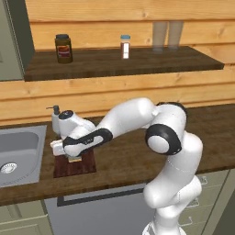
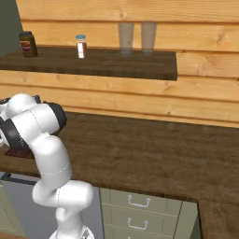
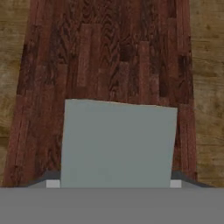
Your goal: Pick up the sponge from the counter and clean the cutting board by briefly scrubbing or pressing down on the cutting board. Once finished, release the sponge.
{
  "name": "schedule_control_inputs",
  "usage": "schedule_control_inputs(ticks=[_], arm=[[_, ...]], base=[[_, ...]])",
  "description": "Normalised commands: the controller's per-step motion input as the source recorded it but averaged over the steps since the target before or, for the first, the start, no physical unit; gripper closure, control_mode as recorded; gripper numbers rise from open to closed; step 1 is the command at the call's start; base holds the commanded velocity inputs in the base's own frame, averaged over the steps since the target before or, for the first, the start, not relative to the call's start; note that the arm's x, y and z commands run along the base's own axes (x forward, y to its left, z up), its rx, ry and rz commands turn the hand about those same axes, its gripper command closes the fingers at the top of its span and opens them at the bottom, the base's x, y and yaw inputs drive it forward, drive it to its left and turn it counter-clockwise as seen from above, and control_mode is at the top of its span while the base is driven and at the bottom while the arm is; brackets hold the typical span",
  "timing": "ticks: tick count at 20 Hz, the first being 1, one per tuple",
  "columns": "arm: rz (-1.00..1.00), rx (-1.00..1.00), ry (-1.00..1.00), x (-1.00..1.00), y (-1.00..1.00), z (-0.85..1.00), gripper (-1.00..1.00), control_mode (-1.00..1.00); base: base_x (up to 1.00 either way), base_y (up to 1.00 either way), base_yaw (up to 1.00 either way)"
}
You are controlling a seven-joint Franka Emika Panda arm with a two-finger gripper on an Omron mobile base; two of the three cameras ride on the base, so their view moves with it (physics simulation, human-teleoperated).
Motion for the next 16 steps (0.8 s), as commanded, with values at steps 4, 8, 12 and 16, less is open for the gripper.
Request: schedule_control_inputs(ticks=[4, 8, 12, 16], arm=[[-0.08, -0.08, -0.01, -0.05, 0.32, -0.24, 1.00, -1.00], [-0.07, 0.02, -0.02, -0.01, 0.08, -0.30, 1.00, -1.00], [-0.07, -0.02, -0.15, 0.00, 0.14, -0.23, 1.00, -1.00], [-0.07, 0.00, -0.22, 0.00, 0.03, -0.31, 1.00, -1.00]], base=[[0.00, 0.00, 0.00], [0.00, 0.00, 0.00], [0.00, 0.00, 0.00], [0.00, 0.00, 0.00]])
